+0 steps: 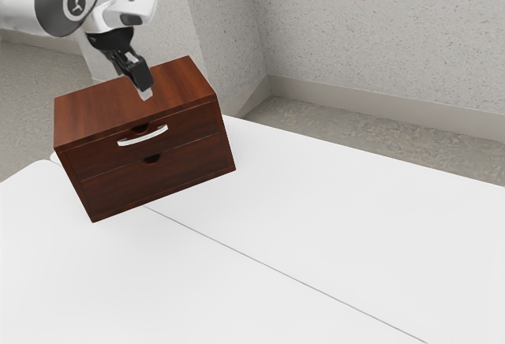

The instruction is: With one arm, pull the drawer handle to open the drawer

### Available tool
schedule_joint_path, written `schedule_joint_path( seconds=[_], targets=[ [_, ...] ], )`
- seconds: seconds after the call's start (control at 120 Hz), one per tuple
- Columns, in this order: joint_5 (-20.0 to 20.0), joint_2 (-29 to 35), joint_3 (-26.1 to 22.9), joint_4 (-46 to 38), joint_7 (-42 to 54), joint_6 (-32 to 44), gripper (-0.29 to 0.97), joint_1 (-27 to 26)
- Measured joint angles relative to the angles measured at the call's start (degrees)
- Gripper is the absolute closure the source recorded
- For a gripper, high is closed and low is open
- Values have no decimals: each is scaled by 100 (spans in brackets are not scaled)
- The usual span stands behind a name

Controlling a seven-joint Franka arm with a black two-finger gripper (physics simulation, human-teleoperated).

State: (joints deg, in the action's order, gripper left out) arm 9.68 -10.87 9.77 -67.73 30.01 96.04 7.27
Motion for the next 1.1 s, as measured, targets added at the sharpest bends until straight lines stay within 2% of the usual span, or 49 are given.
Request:
schedule_joint_path(
  seconds=[0.158,0.225,0.517,0.775,0.975,1.1],
  targets=[
    [-13,27,23,-576,607,728,16,5],
    [3,63,178,-707,874,946,20,-3],
    [56,390,381,-1568,1779,1750,27,58],
    [291,430,370,-1805,2207,2024,29,-21],
    [324,411,376,-1867,2167,2044,30,-8],
    [329,392,376,-1952,2072,2042,34,-11]
  ],
)
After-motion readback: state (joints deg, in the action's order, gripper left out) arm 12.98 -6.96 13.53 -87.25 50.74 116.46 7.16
